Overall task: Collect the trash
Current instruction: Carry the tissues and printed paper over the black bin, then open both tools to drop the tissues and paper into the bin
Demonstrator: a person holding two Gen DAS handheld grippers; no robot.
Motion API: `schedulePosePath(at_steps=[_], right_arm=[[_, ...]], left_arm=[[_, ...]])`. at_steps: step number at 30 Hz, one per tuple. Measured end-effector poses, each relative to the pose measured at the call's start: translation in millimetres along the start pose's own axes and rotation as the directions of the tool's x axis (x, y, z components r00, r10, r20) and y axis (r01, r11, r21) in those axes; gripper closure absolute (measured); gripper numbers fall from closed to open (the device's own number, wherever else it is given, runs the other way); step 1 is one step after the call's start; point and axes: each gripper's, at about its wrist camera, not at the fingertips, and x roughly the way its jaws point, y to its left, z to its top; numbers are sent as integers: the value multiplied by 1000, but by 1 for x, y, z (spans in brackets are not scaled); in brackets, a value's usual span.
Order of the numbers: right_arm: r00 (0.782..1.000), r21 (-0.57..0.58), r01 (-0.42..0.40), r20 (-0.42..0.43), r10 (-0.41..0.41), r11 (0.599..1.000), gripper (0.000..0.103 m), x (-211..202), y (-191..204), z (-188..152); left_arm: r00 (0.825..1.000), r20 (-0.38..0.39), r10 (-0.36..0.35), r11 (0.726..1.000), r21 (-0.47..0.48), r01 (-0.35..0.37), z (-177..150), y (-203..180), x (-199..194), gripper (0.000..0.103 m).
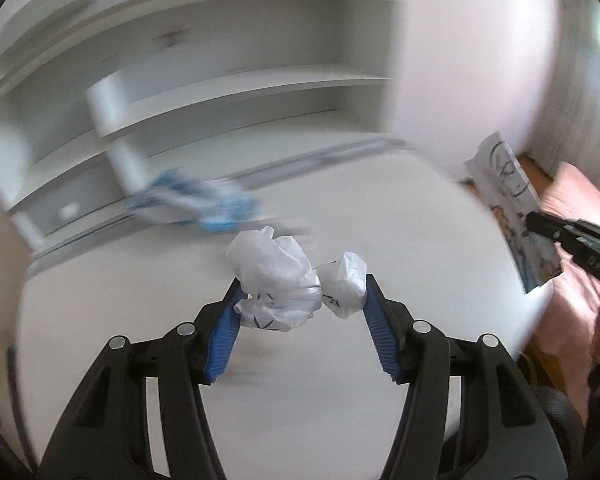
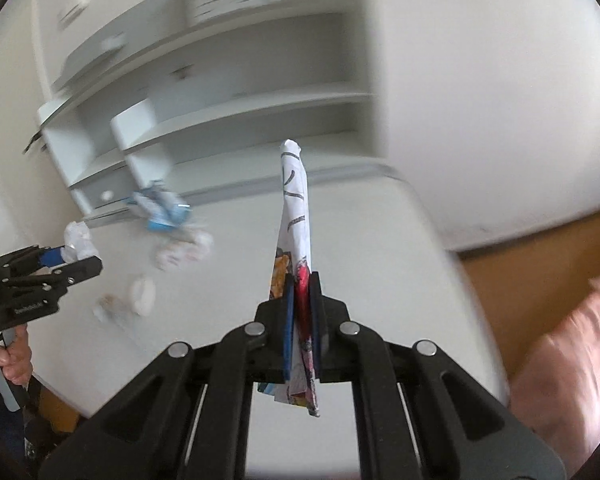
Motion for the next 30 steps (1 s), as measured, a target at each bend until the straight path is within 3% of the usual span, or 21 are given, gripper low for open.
schedulePosePath(at_steps=[3, 5, 7, 8, 10, 13, 15, 20, 24, 26, 30], right_arm=[[996, 91, 92, 7, -93, 992, 96, -50, -70, -34], [990, 149, 141, -1, -143, 979, 96, -78, -110, -61], [977, 217, 211, -21, -212, 953, 96, -110, -157, -95], [972, 239, 233, -30, -233, 943, 96, -121, -172, -107], [957, 307, 288, -70, -281, 907, 96, -144, -214, -143], [938, 378, 345, -138, -317, 859, 96, -162, -261, -192], [931, 408, 364, -175, -319, 837, 96, -163, -280, -215], [922, 462, 376, -274, -274, 803, 96, -148, -320, -274], [919, 492, 373, -309, -242, 787, 96, -129, -328, -294], [919, 502, 370, -321, -229, 782, 96, -124, -333, -302], [915, 513, 375, -338, -220, 772, 96, -117, -337, -310]], left_arm=[[991, -5, -135, 989, 64, 135, -2, -82, 1, 46], [974, -28, -226, 970, 91, 227, -6, -135, 5, 46], [944, -71, -323, 936, 121, 330, -13, -192, 9, 46], [921, -103, -376, 910, 144, 388, -21, -231, 12, 46], [888, -148, -434, 871, 181, 456, -31, -278, 15, 46], [823, -255, -507, 804, 205, 558, -54, -351, 29, 46], [776, -350, -525, 768, 197, 609, -73, -394, 47, 46], [711, -502, -492, 746, 178, 642, -115, -455, 92, 46], [698, -553, -455, 757, 172, 630, -134, -477, 119, 46], [664, -587, -463, 755, 130, 642, -140, -484, 126, 46], [666, -602, -441, 762, 140, 632, -143, -496, 134, 45]])
